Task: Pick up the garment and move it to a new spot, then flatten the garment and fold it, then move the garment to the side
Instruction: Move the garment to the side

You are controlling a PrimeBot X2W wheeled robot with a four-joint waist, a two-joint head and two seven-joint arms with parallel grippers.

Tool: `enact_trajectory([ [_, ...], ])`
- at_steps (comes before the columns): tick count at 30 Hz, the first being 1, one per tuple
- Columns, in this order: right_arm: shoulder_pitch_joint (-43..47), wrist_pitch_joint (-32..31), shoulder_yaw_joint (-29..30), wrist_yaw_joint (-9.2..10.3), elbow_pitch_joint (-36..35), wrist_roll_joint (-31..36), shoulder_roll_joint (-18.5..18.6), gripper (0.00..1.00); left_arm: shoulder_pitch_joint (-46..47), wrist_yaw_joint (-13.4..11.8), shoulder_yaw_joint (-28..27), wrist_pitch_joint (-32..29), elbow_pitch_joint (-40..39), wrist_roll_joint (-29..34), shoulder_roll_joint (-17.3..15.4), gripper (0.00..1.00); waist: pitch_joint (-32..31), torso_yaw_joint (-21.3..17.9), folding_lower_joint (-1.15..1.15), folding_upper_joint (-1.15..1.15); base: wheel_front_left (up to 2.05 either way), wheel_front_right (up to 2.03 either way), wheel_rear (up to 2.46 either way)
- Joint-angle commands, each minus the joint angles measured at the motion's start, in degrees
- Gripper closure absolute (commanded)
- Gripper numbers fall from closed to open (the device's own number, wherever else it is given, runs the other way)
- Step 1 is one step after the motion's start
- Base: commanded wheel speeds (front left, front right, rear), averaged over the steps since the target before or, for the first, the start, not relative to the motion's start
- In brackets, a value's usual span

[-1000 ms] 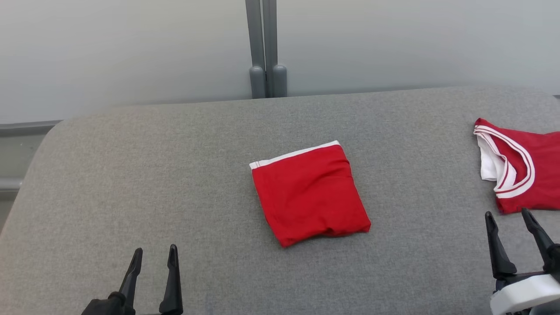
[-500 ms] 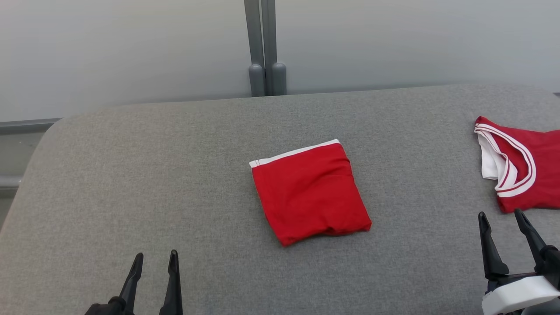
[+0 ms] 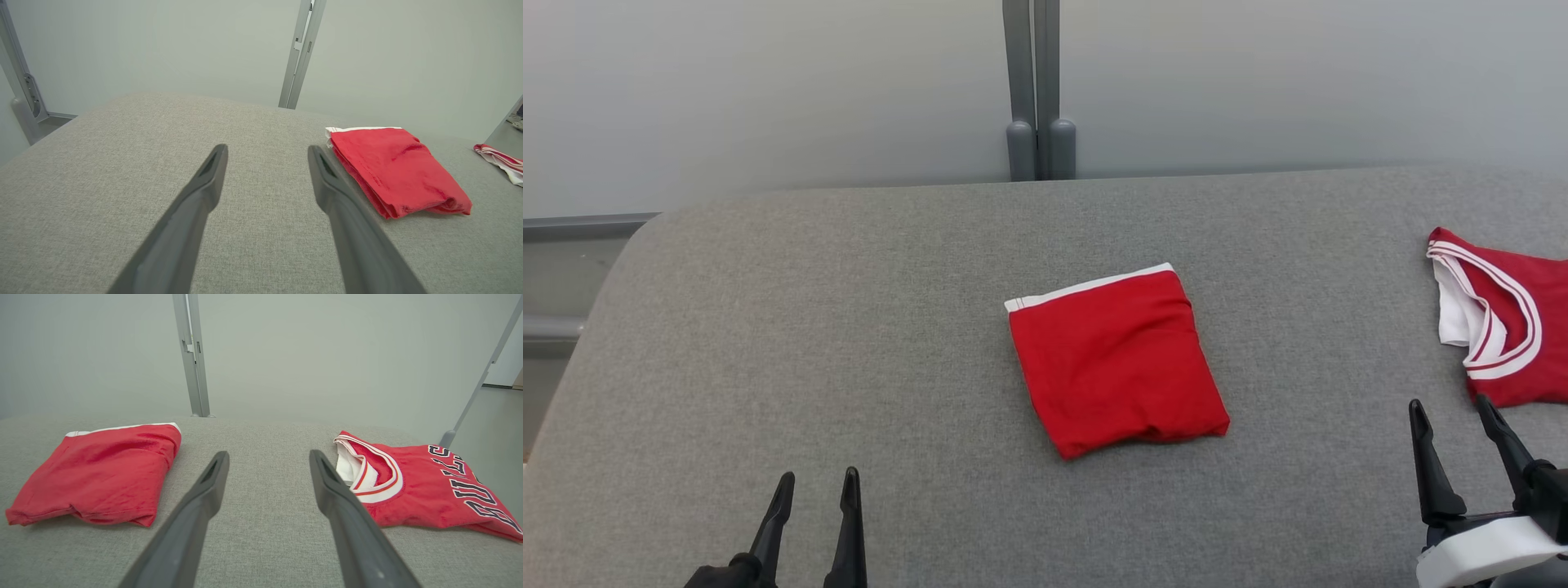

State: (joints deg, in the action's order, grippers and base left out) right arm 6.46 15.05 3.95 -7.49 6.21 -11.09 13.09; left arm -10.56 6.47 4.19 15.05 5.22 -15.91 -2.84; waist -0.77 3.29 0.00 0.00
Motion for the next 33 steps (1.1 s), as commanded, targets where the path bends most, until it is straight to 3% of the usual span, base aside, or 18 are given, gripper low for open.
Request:
enact_trajectory([
  [1, -0.5, 0.2, 0.0, -0.01, 0.2, -0.5, 0.1, 0.00, 0.2, 0.0, -0.1, 0.1, -0.1, 0.7, -0.1, 0.00, -0.1, 0.1, 0.00, 0.00, 0.00, 0.00, 0.00],
  [12, -1.7, 0.2, -1.0, -0.01, -0.1, -0.9, -0.4, 0.00, 0.0, 0.2, -0.1, 0.1, -0.3, 0.6, -0.1, 0.00, 0.1, 1.3, 0.00, 0.00, 0.00, 0.00, 0.00],
  [17, -6.1, -0.6, -7.5, -0.01, 3.9, -5.5, 1.1, 0.00, 1.3, 0.4, 0.4, 0.1, -0.4, 0.8, -0.1, 0.00, 1.7, 2.5, 0.00, 0.00, 0.00, 0.00, 0.00],
  [23, -18.3, -14.1, -17.0, -0.01, 11.6, -13.8, 3.1, 0.00, 4.4, 0.1, 3.0, 0.1, -0.7, -0.4, -0.1, 0.00, 6.7, 5.4, 0.00, 0.00, 0.00, 0.00, 0.00],
  [27, -25.6, -22.3, -19.8, -0.01, 17.3, -19.9, 3.3, 0.00, 6.9, -0.6, 5.9, 0.1, -0.5, -1.6, -0.1, 0.00, 9.2, 9.2, 0.00, 0.00, 0.00, 0.00, 0.00],
  [33, -30.9, -27.1, -19.6, -0.02, 24.9, -26.7, 3.5, 0.00, 7.3, -2.4, 9.1, 0.1, -0.4, -4.3, -0.1, 0.00, 10.4, 14.2, 0.00, 0.00, 0.00, 0.00, 0.00],
])
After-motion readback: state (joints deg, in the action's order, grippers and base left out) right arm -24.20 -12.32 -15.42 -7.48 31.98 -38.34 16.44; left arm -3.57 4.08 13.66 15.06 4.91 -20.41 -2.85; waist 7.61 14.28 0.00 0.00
